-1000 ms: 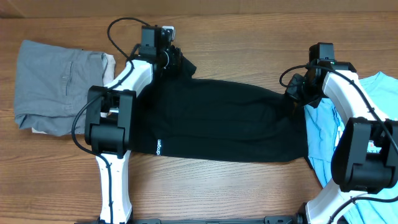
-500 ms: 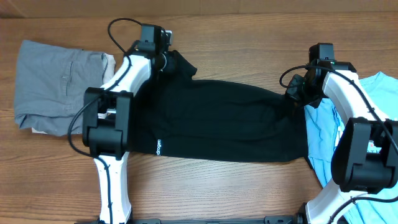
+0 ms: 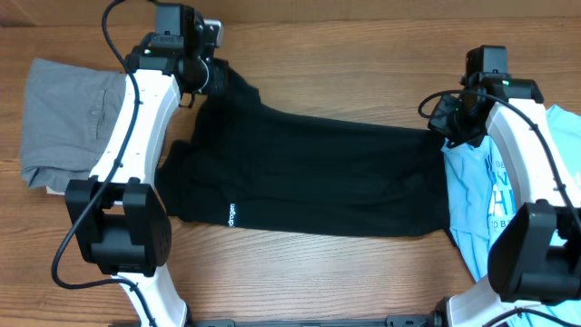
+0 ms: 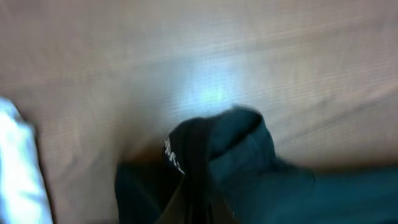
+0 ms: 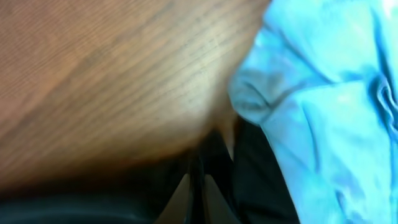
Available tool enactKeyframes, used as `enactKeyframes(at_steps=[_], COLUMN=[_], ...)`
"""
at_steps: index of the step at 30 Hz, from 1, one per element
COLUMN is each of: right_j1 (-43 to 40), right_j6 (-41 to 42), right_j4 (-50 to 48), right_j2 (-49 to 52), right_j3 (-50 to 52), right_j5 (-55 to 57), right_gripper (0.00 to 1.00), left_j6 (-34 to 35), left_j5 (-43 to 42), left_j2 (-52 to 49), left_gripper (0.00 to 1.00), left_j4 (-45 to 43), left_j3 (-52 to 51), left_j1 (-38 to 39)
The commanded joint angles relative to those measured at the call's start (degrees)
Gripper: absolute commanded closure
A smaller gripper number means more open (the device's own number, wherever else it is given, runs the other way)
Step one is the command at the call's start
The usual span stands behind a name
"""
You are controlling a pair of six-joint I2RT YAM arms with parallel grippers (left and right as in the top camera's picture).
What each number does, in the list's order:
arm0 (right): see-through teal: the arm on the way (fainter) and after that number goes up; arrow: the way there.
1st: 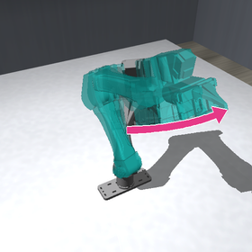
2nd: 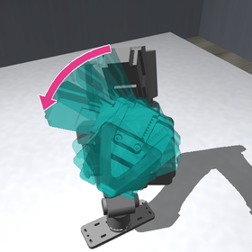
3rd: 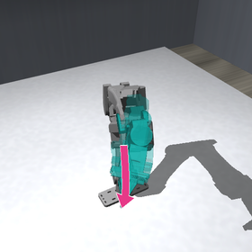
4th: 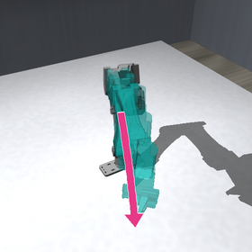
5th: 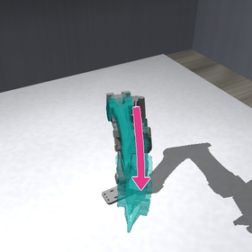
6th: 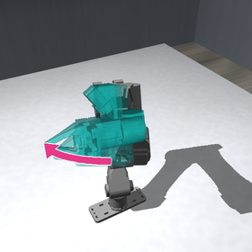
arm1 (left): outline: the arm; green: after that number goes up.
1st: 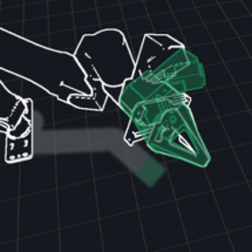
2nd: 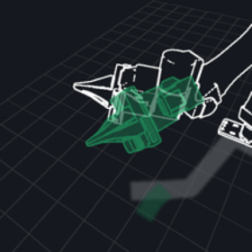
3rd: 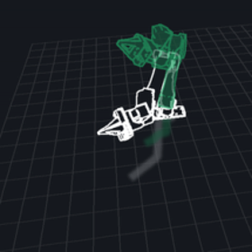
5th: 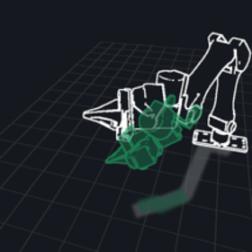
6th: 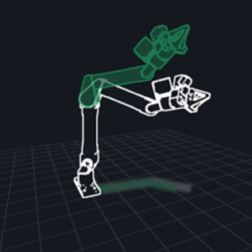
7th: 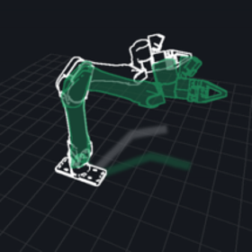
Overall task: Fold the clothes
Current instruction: 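Fold the top edge down toward the bottom with both grippers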
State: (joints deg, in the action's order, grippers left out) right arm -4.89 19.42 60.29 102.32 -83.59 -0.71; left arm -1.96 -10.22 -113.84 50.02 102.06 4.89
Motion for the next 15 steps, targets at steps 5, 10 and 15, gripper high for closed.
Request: enactKeyframes(at_steps=[5, 10, 15], right_j1=[-0.3, -0.3, -0.3], right_j6=[-1.2, -3.4, -4.6], right_j4=[4.5, 7.6, 10.9], right_j2=[-2.0, -2.6, -2.7], right_j3=[-1.4, -1.4, -1.4], right_j5=[4.1, 4.1, 3.7], right_gripper=[0.96, 0.96, 0.96], left_j6=[-1.9, -1.9, 0.9], left_j5=[1.7, 1.7, 1.6], left_j2=[0.1, 0.1, 0.2], left_gripper=[0.96, 0.96, 0.96], left_j4=[9.5, 15.1, 20.1], left_j3=[0.6, 0.6, 0.6], left_j1=[0.0, -0.1, -0.8])
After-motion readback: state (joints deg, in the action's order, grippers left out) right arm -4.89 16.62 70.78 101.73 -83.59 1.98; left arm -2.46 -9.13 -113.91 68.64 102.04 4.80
